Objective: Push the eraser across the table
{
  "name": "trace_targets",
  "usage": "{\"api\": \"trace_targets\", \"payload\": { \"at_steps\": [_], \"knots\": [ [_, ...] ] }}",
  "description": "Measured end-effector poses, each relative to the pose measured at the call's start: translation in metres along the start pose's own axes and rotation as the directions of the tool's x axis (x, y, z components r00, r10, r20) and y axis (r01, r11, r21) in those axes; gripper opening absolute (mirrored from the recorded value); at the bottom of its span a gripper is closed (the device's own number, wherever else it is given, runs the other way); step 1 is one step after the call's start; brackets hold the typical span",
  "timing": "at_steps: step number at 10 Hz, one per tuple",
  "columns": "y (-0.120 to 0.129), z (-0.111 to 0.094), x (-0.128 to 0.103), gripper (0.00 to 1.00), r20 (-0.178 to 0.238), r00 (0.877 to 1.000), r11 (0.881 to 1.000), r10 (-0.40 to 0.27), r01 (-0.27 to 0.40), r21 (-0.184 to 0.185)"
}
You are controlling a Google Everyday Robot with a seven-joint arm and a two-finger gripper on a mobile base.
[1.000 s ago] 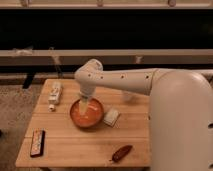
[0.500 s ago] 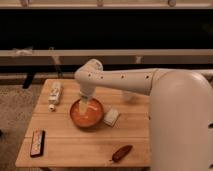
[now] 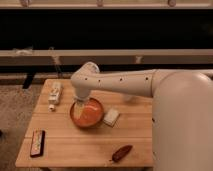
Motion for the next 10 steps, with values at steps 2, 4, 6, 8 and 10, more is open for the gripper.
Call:
{"api": "trace_targets", "payload": {
  "at_steps": [2,4,6,8,10],
  "knots": [
    [0.042,0.006,-0.037,0.80,0.026,0.997,0.997,-0.073,0.073,-0.017],
    [0.076,0.014,-0.068,0.80,0.039,0.990,0.990,-0.138,0.139,-0.034],
    [0.122,0.027,-0.107,0.80,0.059,0.972,0.972,-0.226,0.230,-0.055],
    [0.161,0.042,-0.139,0.80,0.082,0.950,0.949,-0.303,0.308,-0.069],
    [0.198,0.057,-0.171,0.80,0.110,0.917,0.916,-0.383,0.392,-0.081]
  ]
}}
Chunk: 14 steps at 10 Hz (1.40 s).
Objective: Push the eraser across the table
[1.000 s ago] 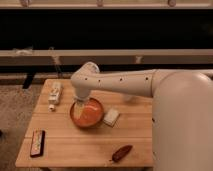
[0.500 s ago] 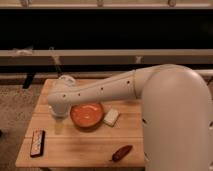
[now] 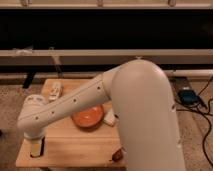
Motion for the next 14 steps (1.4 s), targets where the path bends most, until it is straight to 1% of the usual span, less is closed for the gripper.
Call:
{"api": "trace_targets", "payload": {
  "at_steps": [1,2,3,5,7,8,12,14],
  "knots": [
    [0.006,0.011,-0.017,0.80,0.013,0.999,0.999,-0.043,0.043,-0.009],
    [0.012,0.021,-0.035,0.80,0.028,0.994,0.994,-0.102,0.103,-0.021],
    [0.016,0.027,-0.044,0.80,0.035,0.990,0.990,-0.137,0.138,-0.027],
    [0.028,0.038,-0.064,0.80,0.052,0.974,0.975,-0.218,0.221,-0.041],
    [0.026,0.041,-0.065,0.80,0.058,0.967,0.968,-0.249,0.251,-0.032],
    [0.024,0.042,-0.065,0.80,0.061,0.966,0.967,-0.253,0.255,-0.024],
    [0.006,0.048,-0.055,0.80,0.058,0.979,0.980,-0.198,0.197,0.020],
    [-0.005,0.056,-0.049,0.80,0.053,0.984,0.985,-0.172,0.171,0.027]
  ]
}}
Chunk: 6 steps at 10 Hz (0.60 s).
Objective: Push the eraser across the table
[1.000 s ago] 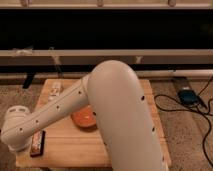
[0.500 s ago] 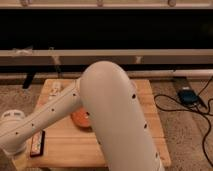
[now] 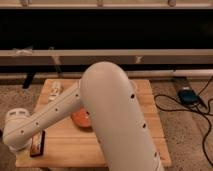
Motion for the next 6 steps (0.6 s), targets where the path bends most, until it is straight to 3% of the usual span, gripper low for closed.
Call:
{"api": "trace_targets", "payload": {
  "at_steps": [6],
  "knots": [
    [-0.010,0.017,0.023,0.80,-0.016,0.998,0.998,0.065,-0.065,0.007]
  ]
}}
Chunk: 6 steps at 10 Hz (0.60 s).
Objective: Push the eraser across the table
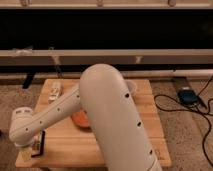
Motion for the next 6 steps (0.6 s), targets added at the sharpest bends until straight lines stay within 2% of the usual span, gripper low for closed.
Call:
{"api": "trace_targets", "payload": {
  "at_steps": [6],
  "knots": [
    [-0.003,0.014,0.017,0.80,-0.052,0.998,1.000,0.025,-0.025,0.016]
  ]
}}
